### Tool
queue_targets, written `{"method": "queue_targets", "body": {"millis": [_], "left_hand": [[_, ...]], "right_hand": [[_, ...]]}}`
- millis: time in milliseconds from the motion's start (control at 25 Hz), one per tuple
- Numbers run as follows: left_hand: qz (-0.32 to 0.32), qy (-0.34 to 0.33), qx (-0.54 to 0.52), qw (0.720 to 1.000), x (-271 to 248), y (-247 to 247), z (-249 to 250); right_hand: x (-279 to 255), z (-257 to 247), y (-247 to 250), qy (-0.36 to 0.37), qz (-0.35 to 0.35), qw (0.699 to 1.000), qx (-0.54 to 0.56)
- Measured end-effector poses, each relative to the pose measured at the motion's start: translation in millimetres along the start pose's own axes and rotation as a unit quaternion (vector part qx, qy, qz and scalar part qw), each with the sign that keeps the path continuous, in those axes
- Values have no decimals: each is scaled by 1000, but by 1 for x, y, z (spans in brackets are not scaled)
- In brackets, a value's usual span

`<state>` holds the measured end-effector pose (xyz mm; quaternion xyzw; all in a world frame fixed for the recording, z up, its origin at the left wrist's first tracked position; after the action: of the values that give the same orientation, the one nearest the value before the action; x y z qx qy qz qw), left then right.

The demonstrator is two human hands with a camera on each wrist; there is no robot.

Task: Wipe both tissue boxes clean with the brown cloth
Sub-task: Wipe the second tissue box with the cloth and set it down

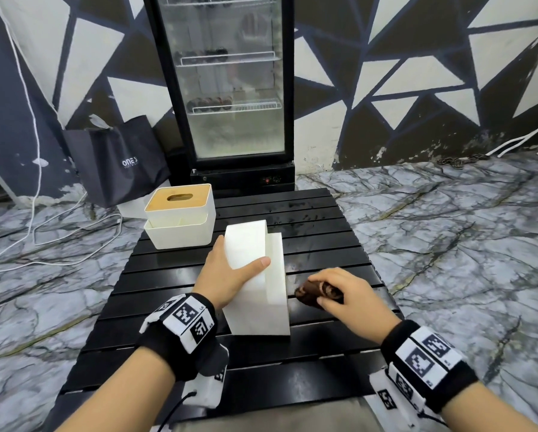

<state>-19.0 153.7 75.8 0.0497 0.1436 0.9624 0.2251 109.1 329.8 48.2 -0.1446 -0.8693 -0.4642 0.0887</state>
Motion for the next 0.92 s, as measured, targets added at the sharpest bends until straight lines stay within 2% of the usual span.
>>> {"method": "queue_targets", "body": {"millis": [160, 400, 440, 480, 560, 640, 720, 760, 840, 920], "left_hand": [[-19, 19, -4, 1000, 1, 5, 4], [-67, 4, 90, 994, 14, 17, -6], [-72, -5, 100, 992, 17, 19, -8], [-73, -13, 110, 991, 18, 21, -10], [-73, -20, 135, 988, 22, 26, -14], [-68, -21, 165, 984, 23, 30, -18], [-68, -26, 190, 979, 21, 33, -18], [-67, -27, 203, 977, 20, 35, -18], [-49, -18, 248, 967, 14, 45, -20], [-13, -29, 288, 957, 3, 56, -17]], "right_hand": [[-8, 27, -34, -17, -118, 988, -103], [-22, 39, -46, -32, -218, 961, -167], [-22, 36, -43, -32, -219, 959, -177], [-18, 26, -35, -26, -191, 966, -174], [-5, -15, -14, 21, -75, 990, -117], [6, -68, -4, 91, 3, 994, -66], [13, -106, -16, 147, 12, 985, -94], [15, -113, -25, 152, -2, 981, -122], [17, -106, -36, 116, -44, 979, -165], [19, -89, -29, 83, -44, 980, -175]]}}
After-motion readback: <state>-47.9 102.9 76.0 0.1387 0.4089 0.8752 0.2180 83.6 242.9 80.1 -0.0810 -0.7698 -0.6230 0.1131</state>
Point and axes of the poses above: each hand's wrist, its own x-axis towards the middle knuckle, its own y-axis out of the back of the hand, z = x × y, the point moved 8 cm from there along x, towards the middle knuckle, and after that the axes turned 10 degrees about -x, right-handed, at the moved point
